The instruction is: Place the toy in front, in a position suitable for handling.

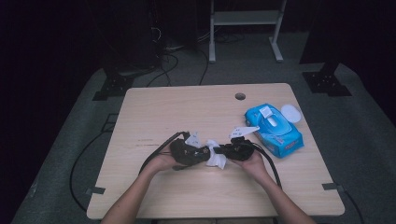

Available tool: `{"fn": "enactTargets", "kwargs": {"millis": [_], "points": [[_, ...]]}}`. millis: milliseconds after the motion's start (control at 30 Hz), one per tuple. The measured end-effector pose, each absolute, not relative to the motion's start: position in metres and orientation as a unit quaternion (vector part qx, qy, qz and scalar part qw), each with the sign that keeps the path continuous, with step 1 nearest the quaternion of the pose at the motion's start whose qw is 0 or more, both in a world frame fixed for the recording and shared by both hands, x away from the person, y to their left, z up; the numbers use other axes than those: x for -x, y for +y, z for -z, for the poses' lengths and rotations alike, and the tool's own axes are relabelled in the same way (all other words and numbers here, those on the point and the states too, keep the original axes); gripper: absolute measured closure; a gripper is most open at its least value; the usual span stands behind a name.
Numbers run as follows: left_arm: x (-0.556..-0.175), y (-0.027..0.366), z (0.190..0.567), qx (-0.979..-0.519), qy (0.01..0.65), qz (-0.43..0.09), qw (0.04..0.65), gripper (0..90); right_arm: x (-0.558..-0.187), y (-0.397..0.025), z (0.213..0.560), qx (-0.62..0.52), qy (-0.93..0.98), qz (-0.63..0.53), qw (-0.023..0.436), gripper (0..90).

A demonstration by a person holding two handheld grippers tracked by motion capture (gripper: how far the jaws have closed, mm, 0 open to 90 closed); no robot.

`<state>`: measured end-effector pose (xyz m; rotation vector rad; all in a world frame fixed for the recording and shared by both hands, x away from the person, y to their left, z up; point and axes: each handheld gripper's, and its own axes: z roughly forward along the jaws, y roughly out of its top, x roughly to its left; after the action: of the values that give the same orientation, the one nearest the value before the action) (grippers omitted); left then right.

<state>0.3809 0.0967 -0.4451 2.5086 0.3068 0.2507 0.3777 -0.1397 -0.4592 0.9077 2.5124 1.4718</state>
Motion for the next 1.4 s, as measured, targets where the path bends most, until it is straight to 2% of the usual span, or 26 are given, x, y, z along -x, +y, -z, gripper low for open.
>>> {"fn": "enactTargets", "kwargs": {"millis": [200,433,633,900,1400], "points": [[-0.377,0.098,0.441,-0.928,0.115,-0.101,0.339,56.4,-0.375,-0.145,0.453,-0.297,0.811,-0.502,0.035,83.4],[-0.364,0.104,0.42,-0.888,0.106,-0.135,0.427,56.4,-0.365,-0.153,0.417,-0.271,0.791,-0.546,0.048,83.4],[-0.358,0.105,0.413,-0.865,0.107,-0.129,0.473,56.6,-0.358,-0.162,0.404,-0.261,0.785,-0.559,0.057,83.4],[-0.358,0.106,0.422,-0.864,0.113,-0.114,0.477,57.2,-0.359,-0.16,0.409,-0.261,0.79,-0.552,0.054,83.4],[-0.357,0.111,0.42,-0.86,0.111,-0.119,0.484,57.3,-0.356,-0.154,0.405,-0.248,0.794,-0.551,0.068,83.4]]}}
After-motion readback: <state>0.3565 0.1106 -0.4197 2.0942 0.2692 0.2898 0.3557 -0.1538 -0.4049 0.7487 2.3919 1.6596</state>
